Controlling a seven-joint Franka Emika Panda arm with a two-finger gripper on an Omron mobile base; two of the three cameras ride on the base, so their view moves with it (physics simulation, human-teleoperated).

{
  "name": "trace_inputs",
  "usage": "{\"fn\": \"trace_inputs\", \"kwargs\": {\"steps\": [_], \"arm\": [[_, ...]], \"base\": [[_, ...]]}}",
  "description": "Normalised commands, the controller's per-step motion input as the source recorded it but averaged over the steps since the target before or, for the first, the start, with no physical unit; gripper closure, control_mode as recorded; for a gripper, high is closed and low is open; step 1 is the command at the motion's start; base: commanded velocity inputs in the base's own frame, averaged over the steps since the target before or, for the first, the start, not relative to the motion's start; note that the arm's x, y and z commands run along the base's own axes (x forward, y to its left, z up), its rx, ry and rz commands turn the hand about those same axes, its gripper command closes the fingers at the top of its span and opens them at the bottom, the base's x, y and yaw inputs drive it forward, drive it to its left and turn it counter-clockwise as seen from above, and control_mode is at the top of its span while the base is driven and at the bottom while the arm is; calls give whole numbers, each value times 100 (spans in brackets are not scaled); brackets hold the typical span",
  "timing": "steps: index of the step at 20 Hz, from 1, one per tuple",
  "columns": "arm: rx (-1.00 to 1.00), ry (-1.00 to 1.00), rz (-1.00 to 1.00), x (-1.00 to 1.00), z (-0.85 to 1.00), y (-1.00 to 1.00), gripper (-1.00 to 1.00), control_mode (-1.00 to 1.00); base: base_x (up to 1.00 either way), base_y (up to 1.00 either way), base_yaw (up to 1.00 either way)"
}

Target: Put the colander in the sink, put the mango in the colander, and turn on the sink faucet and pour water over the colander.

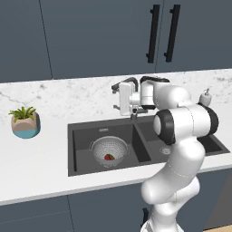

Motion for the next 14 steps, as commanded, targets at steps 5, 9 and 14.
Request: {"fn": "trace_inputs", "kwargs": {"steps": [5, 9, 14], "arm": [[6, 6, 0, 25, 0, -26, -100, -100], [6, 3, 0, 18, 0, -25, -100, -100], [4, 0, 0, -21, 0, -29, -100, -100]], "base": [[0, 0, 0], [0, 0, 0], [0, 0, 0]]}}
